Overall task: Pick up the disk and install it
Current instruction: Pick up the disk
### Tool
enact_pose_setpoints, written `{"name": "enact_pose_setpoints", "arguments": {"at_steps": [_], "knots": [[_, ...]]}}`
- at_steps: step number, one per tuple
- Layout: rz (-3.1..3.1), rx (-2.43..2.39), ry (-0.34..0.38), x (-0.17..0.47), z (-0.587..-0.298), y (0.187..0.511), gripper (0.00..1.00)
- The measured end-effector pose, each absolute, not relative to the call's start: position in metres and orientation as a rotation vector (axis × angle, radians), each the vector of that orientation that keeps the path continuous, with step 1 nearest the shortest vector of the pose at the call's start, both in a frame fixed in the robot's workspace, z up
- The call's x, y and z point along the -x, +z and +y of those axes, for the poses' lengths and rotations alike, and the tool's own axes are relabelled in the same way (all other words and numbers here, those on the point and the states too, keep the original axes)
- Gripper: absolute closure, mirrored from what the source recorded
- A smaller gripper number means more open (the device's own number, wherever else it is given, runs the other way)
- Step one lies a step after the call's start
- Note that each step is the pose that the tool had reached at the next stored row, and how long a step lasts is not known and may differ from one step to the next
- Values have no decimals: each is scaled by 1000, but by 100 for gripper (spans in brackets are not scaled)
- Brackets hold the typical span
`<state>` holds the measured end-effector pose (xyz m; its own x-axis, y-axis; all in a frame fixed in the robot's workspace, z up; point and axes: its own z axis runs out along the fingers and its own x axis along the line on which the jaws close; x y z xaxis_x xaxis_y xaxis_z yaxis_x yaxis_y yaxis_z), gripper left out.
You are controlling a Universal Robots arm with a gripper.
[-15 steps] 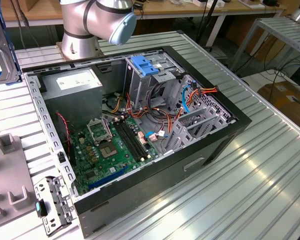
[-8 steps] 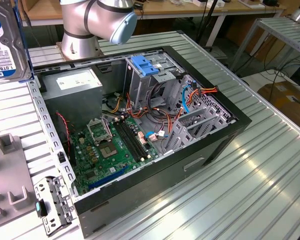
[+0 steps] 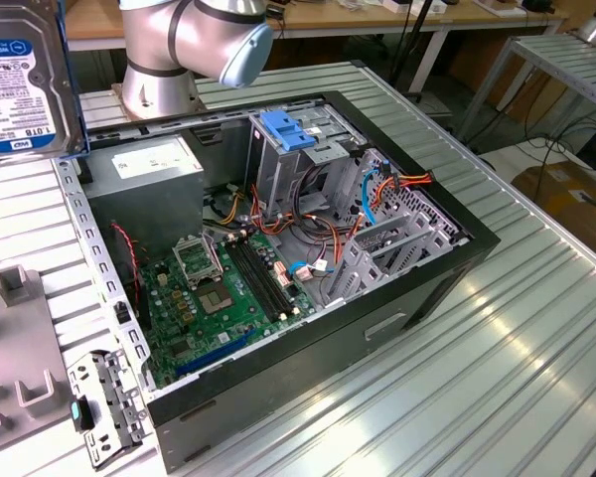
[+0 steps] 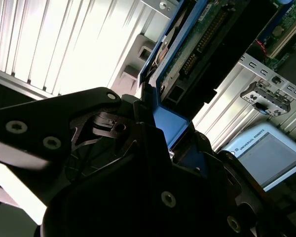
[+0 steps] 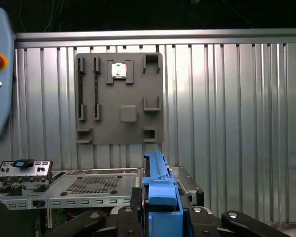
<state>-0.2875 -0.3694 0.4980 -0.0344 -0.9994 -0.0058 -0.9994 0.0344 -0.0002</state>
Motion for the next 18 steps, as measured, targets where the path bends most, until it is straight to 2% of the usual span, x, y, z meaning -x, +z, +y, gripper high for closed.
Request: {"name": "enact_pose_setpoints", "arguments": {"at_steps": [18], "knots": [[2257, 2180, 7, 252, -369, 498, 63]]}}
